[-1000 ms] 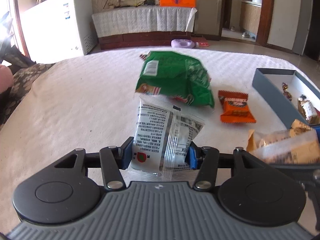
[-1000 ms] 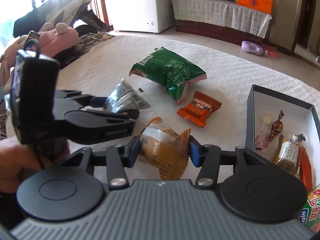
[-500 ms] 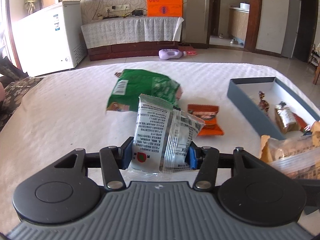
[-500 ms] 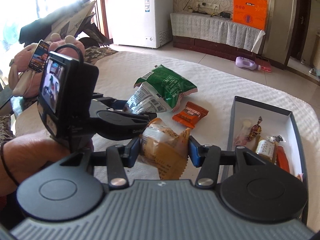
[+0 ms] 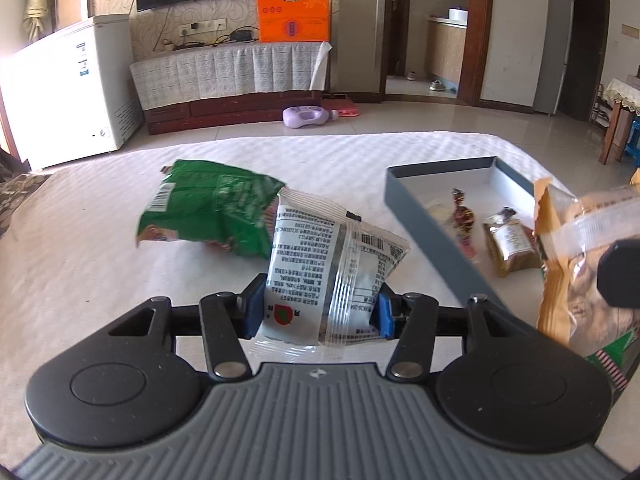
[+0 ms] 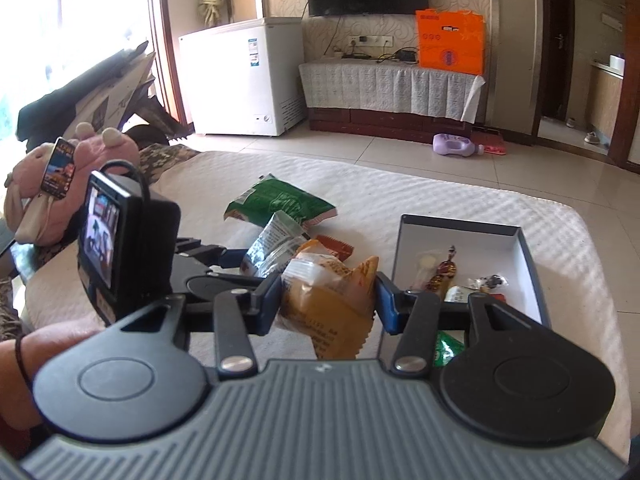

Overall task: Organize snacks
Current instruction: 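Carry the clear packet and the tan cake bag over the white box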

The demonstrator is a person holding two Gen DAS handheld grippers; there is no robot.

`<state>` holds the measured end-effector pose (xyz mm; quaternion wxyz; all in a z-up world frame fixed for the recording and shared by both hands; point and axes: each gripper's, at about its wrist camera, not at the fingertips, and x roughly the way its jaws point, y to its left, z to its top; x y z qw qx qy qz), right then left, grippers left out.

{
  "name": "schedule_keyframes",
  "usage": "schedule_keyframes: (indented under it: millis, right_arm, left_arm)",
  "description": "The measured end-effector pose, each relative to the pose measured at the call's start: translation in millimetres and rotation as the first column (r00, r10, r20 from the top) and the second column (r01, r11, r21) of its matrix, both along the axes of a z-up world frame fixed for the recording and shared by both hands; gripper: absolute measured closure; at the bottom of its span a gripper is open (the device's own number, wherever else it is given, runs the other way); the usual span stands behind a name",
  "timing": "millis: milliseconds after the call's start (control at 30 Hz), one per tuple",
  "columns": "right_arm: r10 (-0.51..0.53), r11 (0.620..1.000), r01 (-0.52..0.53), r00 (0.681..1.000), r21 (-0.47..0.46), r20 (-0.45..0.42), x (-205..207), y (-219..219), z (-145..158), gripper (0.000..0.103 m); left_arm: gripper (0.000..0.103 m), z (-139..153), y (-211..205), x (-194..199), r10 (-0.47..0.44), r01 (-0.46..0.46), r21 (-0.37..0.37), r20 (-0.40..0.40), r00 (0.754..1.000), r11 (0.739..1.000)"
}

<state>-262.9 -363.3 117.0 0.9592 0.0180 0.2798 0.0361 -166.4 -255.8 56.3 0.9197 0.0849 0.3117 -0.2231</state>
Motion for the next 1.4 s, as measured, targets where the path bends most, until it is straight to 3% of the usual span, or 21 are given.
schedule_keyframes:
  millis: [967, 1400]
  right_arm:
    - [-0.156, 0.983, 0.148, 0.985, 0.108, 0.07, -29.4, -68.6, 11.2, 0.052]
    - [-0.219, 0.969, 0.208, 0.972, 0.133, 0.082, -38.2, -90.4, 10.3, 0.052]
  left_arm:
    - [0.044, 14.0, -94.3, -62.7, -0.216, 0.219, -0.074, 0.043, 0.975, 0.973]
    - [0.044, 11.2, -121.0, -64.0, -0.256, 0.261, -0.1, 0.054, 0.965, 0.96]
